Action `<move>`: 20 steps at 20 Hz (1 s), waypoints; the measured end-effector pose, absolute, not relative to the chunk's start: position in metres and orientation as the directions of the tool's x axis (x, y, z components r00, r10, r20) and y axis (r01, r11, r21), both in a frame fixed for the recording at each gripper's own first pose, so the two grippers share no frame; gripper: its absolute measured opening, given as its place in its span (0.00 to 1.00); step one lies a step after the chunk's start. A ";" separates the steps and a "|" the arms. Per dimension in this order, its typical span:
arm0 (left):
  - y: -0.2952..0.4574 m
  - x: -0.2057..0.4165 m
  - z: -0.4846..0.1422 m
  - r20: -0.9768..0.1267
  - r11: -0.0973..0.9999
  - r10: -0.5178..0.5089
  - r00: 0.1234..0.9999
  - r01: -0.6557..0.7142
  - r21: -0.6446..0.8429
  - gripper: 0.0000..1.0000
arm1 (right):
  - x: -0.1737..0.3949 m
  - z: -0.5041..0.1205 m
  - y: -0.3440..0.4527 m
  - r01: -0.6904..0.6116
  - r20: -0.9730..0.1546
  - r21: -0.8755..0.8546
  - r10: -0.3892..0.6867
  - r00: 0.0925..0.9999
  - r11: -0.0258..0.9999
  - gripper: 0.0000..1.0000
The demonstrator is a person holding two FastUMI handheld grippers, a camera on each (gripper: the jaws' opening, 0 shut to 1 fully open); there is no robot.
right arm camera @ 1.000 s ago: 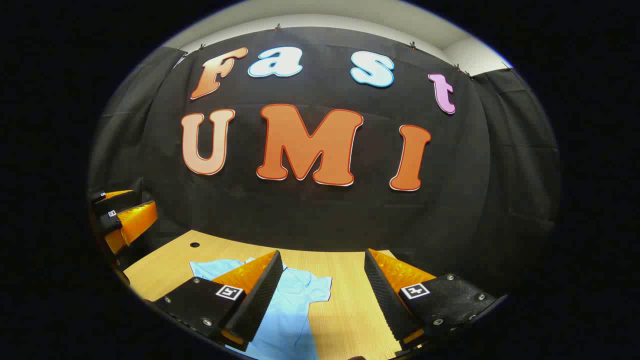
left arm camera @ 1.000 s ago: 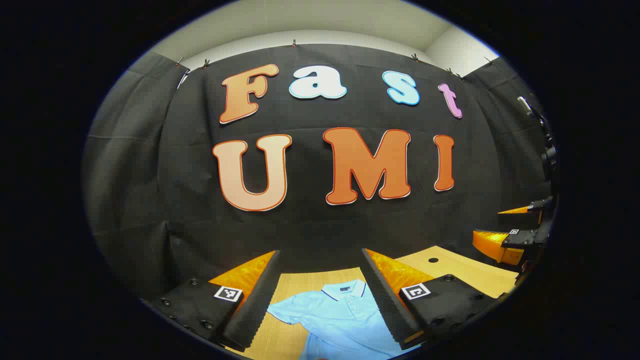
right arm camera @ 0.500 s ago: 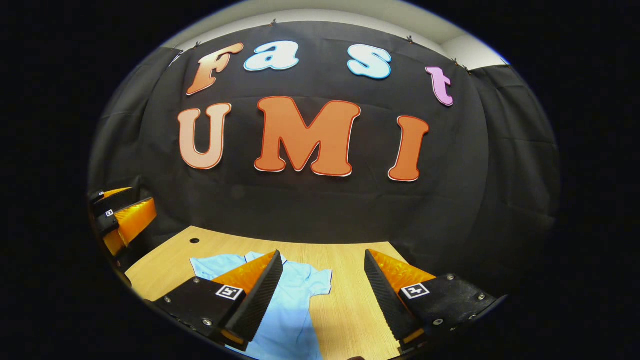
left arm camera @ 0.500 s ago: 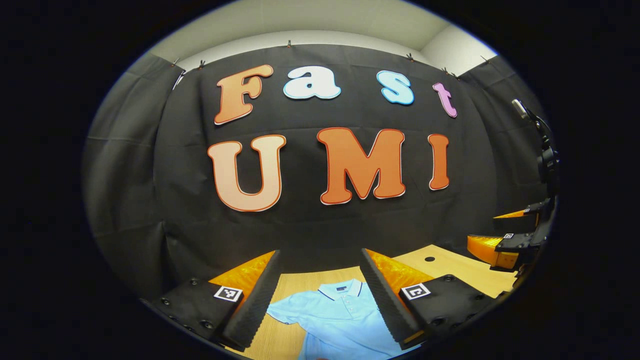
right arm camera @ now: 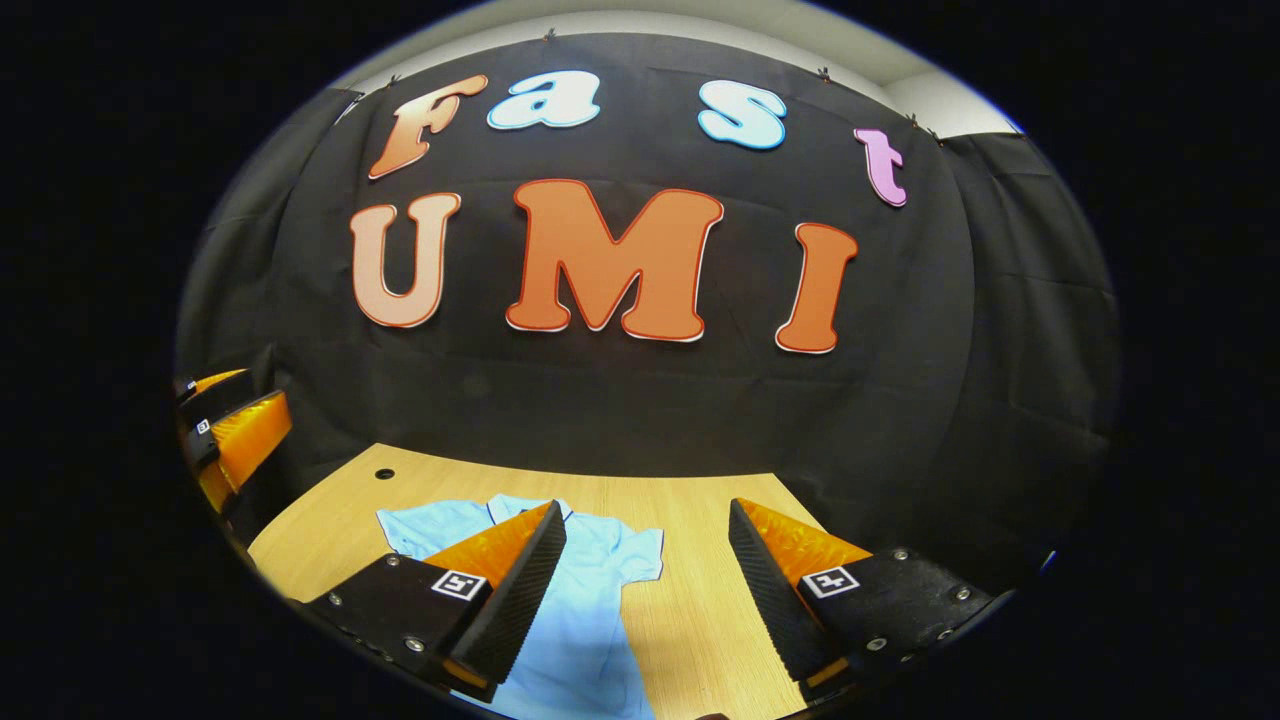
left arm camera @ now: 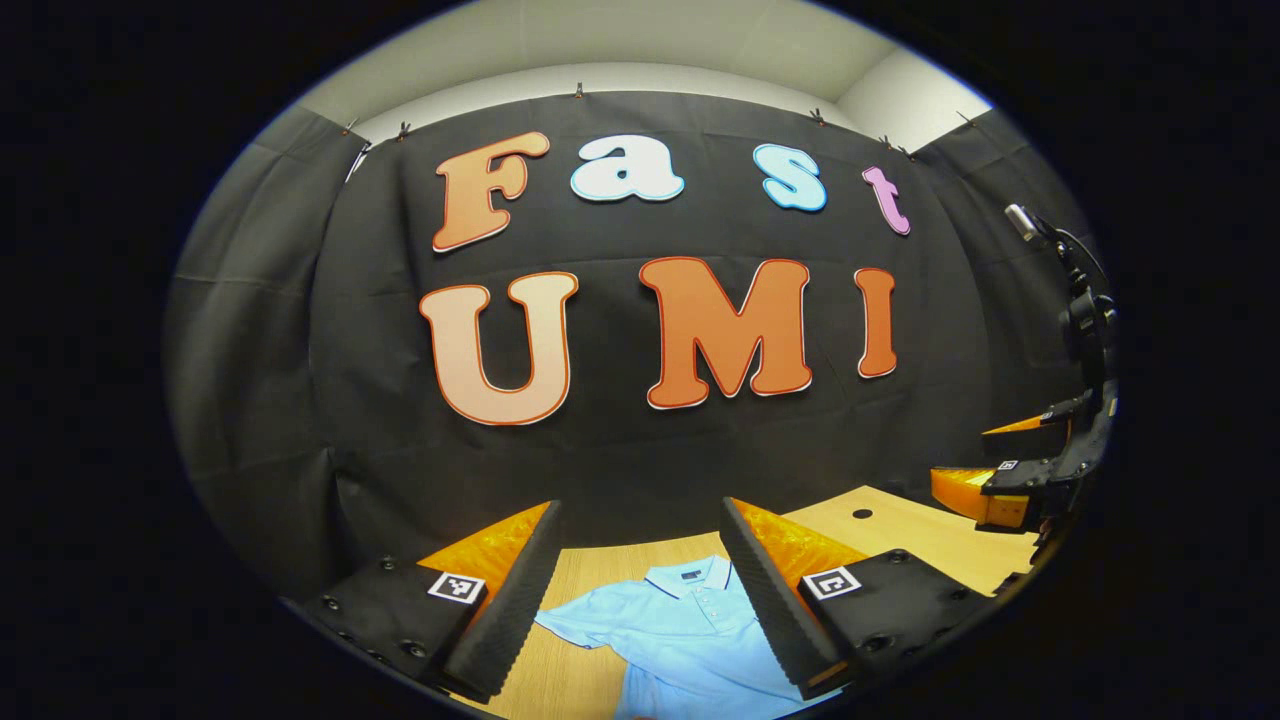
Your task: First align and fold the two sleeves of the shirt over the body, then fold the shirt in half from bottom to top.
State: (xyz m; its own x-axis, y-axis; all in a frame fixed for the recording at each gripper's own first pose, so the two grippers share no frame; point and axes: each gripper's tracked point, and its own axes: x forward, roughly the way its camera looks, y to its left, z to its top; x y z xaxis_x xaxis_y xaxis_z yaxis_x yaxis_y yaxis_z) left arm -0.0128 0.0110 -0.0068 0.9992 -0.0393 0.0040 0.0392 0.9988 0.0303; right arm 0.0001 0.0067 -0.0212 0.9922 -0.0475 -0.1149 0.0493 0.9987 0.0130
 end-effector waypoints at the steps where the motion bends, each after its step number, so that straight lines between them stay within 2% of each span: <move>1: 0.012 -0.013 -0.011 0.000 0.998 -0.048 0.999 0.048 0.032 0.99 | 0.002 -0.024 0.005 0.056 -0.133 0.015 -0.053 0.990 0.998 0.99; 5: 0.014 -0.013 -0.017 -0.003 0.997 -0.074 0.997 0.074 0.037 1.00 | 0.019 -0.040 -0.001 0.053 -0.206 0.000 -0.052 0.977 0.999 0.98; 8: 0.005 -0.011 -0.014 0.022 0.995 -0.096 0.995 0.095 0.028 1.00 | 0.041 -0.055 0.002 0.012 -0.261 0.018 -0.007 0.965 1.000 0.98; 9: 0.006 -0.009 -0.011 0.028 0.995 -0.086 0.996 0.085 0.043 1.00 | 0.050 -0.063 0.001 0.000 -0.291 0.022 0.006 0.957 1.000 1.00; 13: 0.000 0.002 -0.009 0.021 0.997 -0.039 0.999 0.037 0.068 1.00 | 0.089 -0.098 0.001 -0.044 -0.398 0.047 0.059 0.915 0.998 0.93; 20: -0.007 0.030 -0.017 -0.017 0.996 0.023 1.000 -0.021 0.082 0.99 | 0.149 -0.160 -0.003 -0.078 -0.573 0.071 0.105 0.813 0.994 0.89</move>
State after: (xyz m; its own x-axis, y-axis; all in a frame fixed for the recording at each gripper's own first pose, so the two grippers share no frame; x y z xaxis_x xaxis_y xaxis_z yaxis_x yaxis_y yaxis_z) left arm 0.0302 -0.0074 -0.0172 0.9996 0.0228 -0.0167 -0.0213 0.9964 0.0823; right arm 0.1491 -0.0034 -0.1595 0.8126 0.1050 -0.5733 -0.0784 0.9944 0.0709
